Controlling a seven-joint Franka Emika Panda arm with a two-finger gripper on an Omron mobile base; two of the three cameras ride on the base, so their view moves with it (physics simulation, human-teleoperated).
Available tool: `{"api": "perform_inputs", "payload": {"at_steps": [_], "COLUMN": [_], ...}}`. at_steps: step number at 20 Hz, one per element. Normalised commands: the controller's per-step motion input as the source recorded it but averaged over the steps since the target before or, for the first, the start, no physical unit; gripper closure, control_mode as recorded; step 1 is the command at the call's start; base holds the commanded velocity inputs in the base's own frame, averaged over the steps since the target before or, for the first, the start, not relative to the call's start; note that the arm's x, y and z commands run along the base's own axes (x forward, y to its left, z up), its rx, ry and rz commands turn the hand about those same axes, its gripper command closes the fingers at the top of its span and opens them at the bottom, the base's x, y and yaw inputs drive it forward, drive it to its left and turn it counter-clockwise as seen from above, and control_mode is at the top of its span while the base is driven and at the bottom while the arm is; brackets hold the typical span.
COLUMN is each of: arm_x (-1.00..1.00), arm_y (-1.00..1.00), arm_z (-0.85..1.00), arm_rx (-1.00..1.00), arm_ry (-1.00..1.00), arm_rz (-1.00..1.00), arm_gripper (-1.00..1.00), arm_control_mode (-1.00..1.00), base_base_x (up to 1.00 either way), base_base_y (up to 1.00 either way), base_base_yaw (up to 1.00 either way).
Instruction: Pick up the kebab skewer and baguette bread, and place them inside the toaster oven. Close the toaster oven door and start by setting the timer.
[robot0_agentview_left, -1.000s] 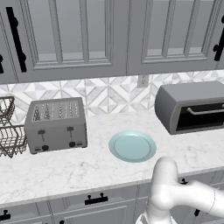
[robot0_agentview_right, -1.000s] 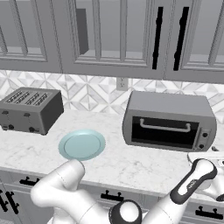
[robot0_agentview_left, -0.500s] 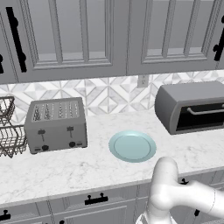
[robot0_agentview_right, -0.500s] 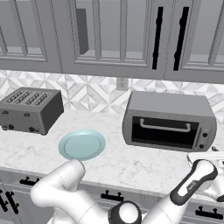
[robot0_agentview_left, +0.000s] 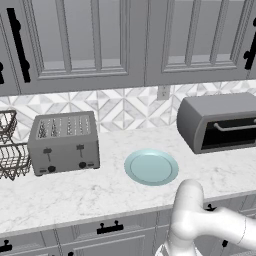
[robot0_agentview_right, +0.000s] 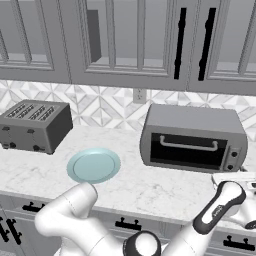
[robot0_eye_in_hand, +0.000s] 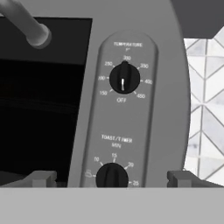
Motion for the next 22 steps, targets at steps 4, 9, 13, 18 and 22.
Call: {"api": "perform_inputs", "payload": {"at_steps": [4,9,13,18,22], "arm_x": [0.17,0.06,0.0,0.0,0.0], "arm_y": [0.0,-0.03,-0.16,-0.11,0.0], "arm_z": [-0.01,0.0,0.0,0.0,0.0], "arm_rx": [0.0,0.0,0.0,0.0,0.0], "arm_ry": [0.0,0.0,-0.01,-0.03,-0.04], "arm_rz": [0.0,0.0,-0.01,-0.02,-0.01], "arm_gripper": [-1.0,-1.0,-1.0,-1.0,-1.0], "arm_control_mode": [-1.0,-1.0,-1.0,-1.0,-1.0], "base_base_x": [0.0,0.0,0.0,0.0,0.0], "base_base_y": [0.0,0.0,0.0,0.0,0.0], "base_base_yaw": [0.0,0.0,0.0,0.0,0.0]}}
